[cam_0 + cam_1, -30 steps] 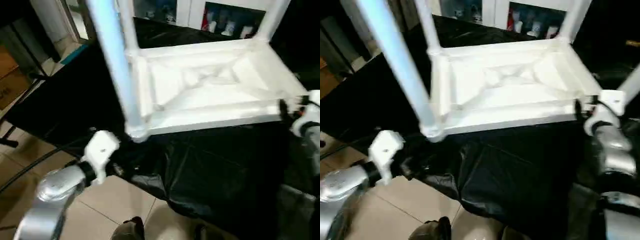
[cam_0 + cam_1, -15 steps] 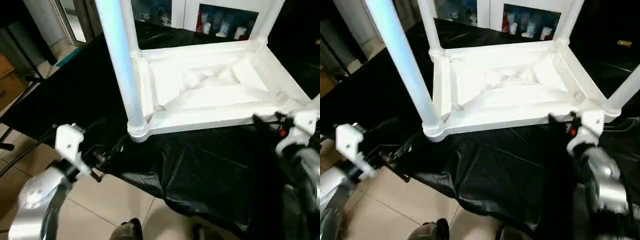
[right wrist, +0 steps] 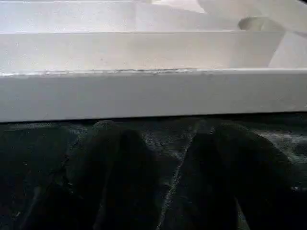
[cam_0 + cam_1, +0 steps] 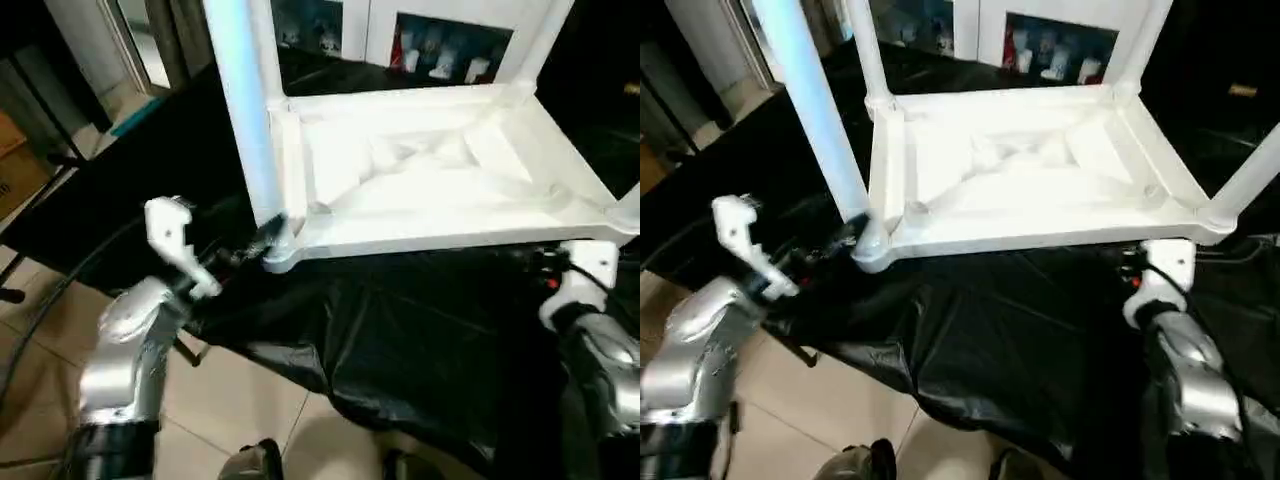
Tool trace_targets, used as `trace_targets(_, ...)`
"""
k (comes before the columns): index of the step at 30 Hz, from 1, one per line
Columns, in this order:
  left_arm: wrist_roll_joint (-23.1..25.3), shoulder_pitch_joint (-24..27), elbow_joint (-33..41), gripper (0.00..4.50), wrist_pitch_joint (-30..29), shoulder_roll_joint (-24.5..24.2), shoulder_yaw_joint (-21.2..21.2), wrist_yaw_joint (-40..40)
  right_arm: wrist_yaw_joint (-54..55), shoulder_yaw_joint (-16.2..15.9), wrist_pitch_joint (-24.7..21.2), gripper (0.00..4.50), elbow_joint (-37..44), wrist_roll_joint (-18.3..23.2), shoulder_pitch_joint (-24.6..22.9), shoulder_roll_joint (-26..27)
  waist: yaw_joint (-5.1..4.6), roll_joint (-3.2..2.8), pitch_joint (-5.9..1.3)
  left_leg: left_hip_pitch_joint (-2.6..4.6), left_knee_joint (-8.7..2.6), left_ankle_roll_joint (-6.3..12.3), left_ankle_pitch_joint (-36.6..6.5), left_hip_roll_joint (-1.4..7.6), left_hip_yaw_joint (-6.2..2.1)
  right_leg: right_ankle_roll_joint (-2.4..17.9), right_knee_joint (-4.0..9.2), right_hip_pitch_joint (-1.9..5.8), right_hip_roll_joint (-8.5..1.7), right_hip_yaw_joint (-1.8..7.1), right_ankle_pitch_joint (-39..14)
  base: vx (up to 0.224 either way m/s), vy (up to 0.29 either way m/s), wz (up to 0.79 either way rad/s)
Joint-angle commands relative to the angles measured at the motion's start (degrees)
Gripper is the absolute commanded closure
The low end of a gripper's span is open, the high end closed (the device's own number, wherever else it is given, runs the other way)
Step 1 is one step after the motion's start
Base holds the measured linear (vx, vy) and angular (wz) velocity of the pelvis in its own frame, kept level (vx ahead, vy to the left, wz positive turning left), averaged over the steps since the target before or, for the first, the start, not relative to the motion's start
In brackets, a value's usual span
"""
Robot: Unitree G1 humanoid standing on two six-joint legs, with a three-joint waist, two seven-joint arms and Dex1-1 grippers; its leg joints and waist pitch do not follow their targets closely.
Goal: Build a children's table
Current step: Rotate table base
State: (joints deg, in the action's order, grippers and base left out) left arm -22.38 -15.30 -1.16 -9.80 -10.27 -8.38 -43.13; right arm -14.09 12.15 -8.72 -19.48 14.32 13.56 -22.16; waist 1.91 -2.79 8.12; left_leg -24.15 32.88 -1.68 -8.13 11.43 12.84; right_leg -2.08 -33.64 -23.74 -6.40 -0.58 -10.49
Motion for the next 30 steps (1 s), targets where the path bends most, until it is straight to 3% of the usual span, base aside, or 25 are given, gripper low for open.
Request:
trace_targets(1,-3.60,-0.08,0.30,0.05,-3.16,-0.35,2.88,-6.39,1.07,-1.72,-0.86,0.81,-3.88,-1.98,2.21,1.07,0.09,1.65,-5.24,1.96,-2.81,5.72,-6.79,0.61,-0.73,14.20,2.52,2.08,-0.36,0.33,-4.46,0.000,0.000,0.00)
trace_targets(4,-3.86,-0.88,-0.66,0.05,-4.91,-0.81,5.25,-9.49,0.91,-2.75,0.08,0.81,-6.77,-2.80,4.61,1.87,0.12,1.92,-5.39,2.37,-2.64,5.97,-8.17,0.87,-0.57,14.20,2.62,1.83,-0.30,0.49,-5.73,0.000,0.000,0.00)
trace_targets(5,-3.19,-1.53,-1.88,0.05,-4.49,-0.92,5.98,-10.04,0.94,-2.85,0.17,0.81,-7.64,-2.90,5.45,2.15,0.07,1.76,-5.36,2.36,-2.66,5.95,-8.30,0.86,-0.59,14.28,2.61,1.79,-0.32,0.49,-6.07,0.000,0.000,0.00)
trace_targets(10,-1.94,-3.46,-4.69,0.05,-3.32,-0.87,7.91,-11.79,0.52,-3.53,1.03,0.81,-10.47,-3.68,7.82,2.68,-0.01,1.80,-5.35,2.38,-2.85,3.63,-10.94,0.82,-0.68,12.64,2.88,1.87,-0.25,0.57,-9.48,0.000,0.000,0.00)
trace_targets(12,-2.39,-4.17,-4.54,0.05,-4.33,-0.97,9.87,-13.90,0.17,-4.14,1.89,0.81,-12.66,-4.31,9.55,3.00,-0.10,1.45,-5.49,2.31,-2.76,3.16,-11.01,0.72,-0.67,13.09,2.82,1.81,-0.28,0.49,-9.05,0.000,0.000,0.00)
trace_targets(18,-7.57,-3.18,3.25,0.05,-12.90,-1.40,17.30,-20.46,-0.56,-5.15,3.77,0.81,-17.31,-5.35,13.38,4.16,-0.24,1.24,-5.77,2.22,-2.75,3.12,-10.67,0.85,-0.79,14.66,2.40,2.16,-0.38,0.36,-7.16,0.000,0.000,0.00)
trace_targets(20,-8.47,-2.89,5.62,0.05,-14.57,-0.65,20.53,-21.68,-1.03,-5.75,4.19,0.81,-18.36,-5.64,14.33,4.82,-0.36,1.47,-5.80,2.16,-2.73,3.35,-10.83,0.87,-0.77,14.83,2.39,2.19,-0.30,0.29,-7.17,0.000,0.000,0.00)
trace_targets(23,-5.85,-4.75,2.68,0.05,-11.27,3.84,23.91,-20.93,-2.50,-7.55,4.63,0.81,-19.11,-6.20,15.37,6.45,-0.81,1.73,-6.02,1.94,-2.52,3.62,-10.82,0.79,-0.73,15.15,2.44,2.43,-0.39,0.36,-6.53,0.000,0.000,0.00)
trace_targets(26,-4.01,-6.17,0.08,0.05,-9.29,5.48,24.20,-20.04,-2.89,-8.04,4.99,0.81,-19.85,-6.46,16.00,7.06,-1.48,1.89,-6.36,1.56,-2.23,4.47,-9.77,0.63,-0.79,15.29,2.27,2.93,-0.39,0.29,-5.16,0.000,0.000,0.00)
trace_targets(30,1.45,-10.86,-7.77,0.05,-4.63,9.24,23.60,-14.79,-3.05,-8.95,6.33,0.81,-22.75,-7.54,18.26,8.69,-1.76,1.86,-6.31,1.89,-2.00,4.11,-11.40,0.64,-0.67,15.66,2.65,2.62,-0.42,0.32,-7.33,0.000,0.000,0.00)
